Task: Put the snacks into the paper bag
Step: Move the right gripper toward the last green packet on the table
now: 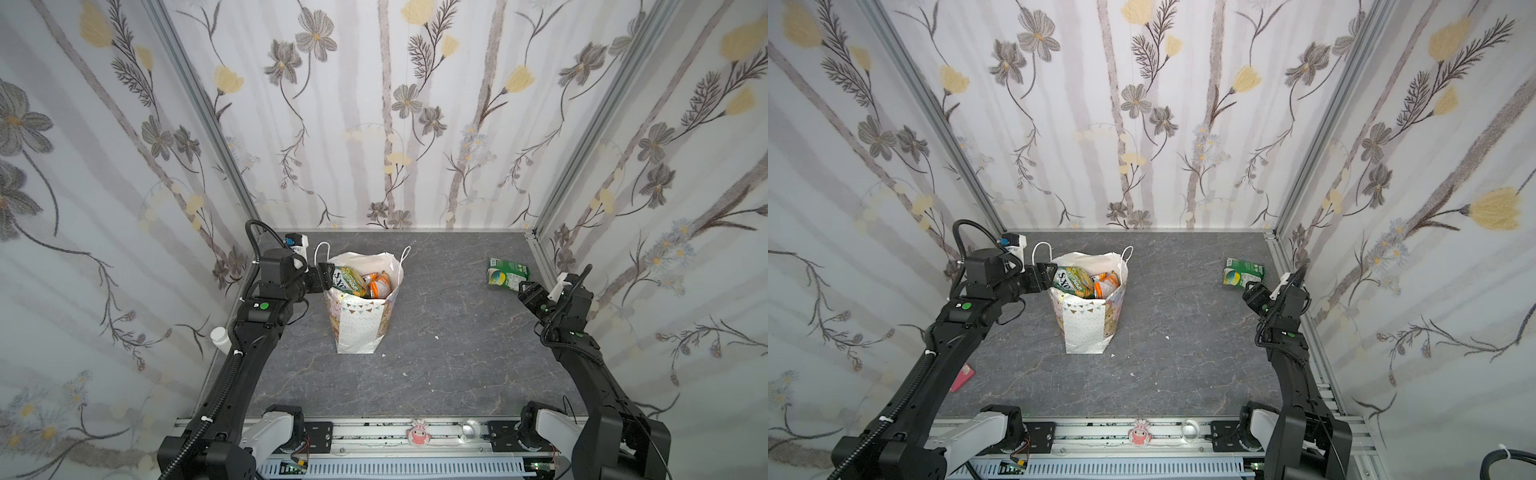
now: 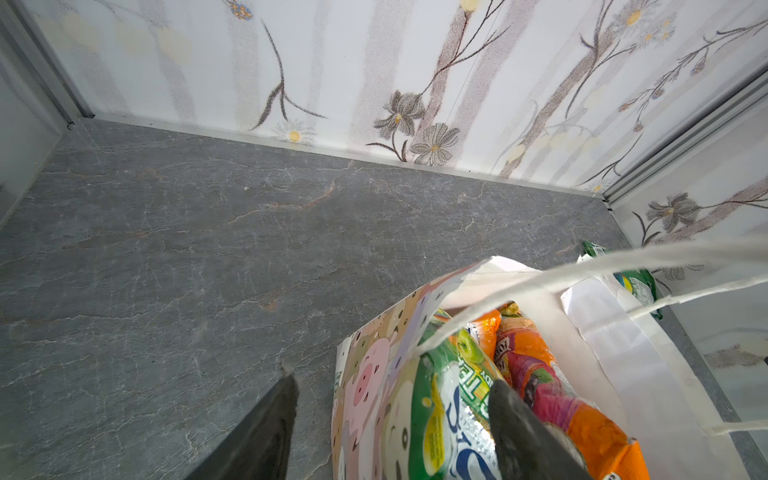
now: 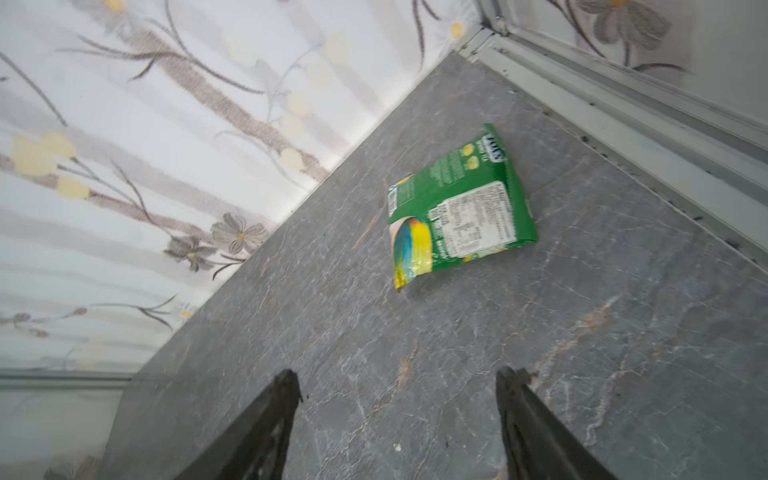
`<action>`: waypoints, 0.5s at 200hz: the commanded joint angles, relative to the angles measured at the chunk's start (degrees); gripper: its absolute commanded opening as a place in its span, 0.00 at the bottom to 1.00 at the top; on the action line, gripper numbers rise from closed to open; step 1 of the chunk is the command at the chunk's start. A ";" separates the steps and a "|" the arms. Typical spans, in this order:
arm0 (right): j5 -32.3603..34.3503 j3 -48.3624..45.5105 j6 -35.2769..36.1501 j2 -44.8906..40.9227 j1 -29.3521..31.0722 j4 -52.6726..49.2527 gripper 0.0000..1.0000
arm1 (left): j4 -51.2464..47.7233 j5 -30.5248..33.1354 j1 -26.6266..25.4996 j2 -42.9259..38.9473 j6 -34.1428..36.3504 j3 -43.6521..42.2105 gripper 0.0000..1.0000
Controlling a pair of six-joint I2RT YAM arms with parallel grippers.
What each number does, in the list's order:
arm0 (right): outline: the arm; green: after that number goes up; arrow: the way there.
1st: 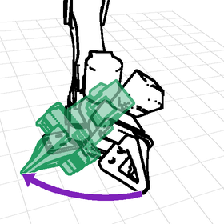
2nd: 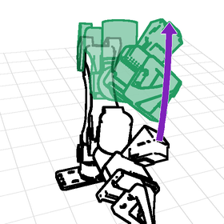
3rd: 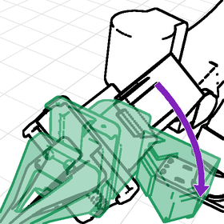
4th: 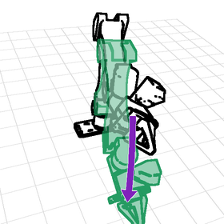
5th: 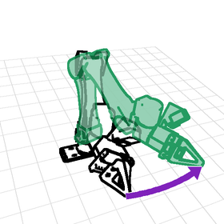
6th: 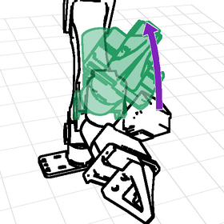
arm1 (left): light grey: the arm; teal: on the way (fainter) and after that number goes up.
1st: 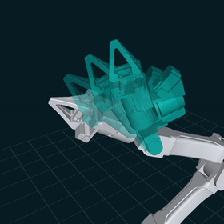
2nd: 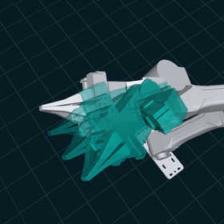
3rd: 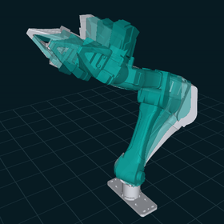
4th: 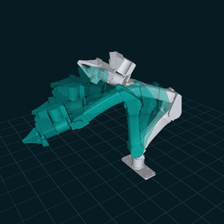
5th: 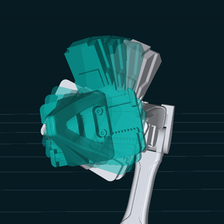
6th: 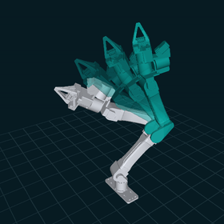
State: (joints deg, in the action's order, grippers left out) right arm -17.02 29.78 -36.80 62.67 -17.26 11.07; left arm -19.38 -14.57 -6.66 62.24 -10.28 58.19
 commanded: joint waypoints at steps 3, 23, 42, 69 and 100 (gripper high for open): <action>-6.05 -3.15 -6.84 3.20 -4.23 12.09 0.79 | 0.13 1.67 -0.02 -0.60 0.53 0.54 0.73; -7.27 -4.33 -7.89 7.58 -6.13 15.56 0.79 | 0.61 1.39 -0.02 -1.15 0.35 0.19 0.73; -7.89 -4.39 -8.81 12.29 -6.53 19.01 0.79 | 0.16 1.07 -0.11 -0.59 0.35 0.41 0.73; -8.99 -2.60 -9.13 19.23 -6.81 21.51 0.80 | -0.22 1.60 -0.08 0.03 0.46 0.69 0.73; -9.38 1.00 -7.48 26.89 -7.01 22.47 0.81 | -0.51 0.55 -0.11 0.25 0.34 0.78 0.74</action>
State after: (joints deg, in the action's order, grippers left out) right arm -25.15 28.14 -44.93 85.62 -24.18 29.52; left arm -19.77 -13.52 -6.72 62.26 -10.31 58.28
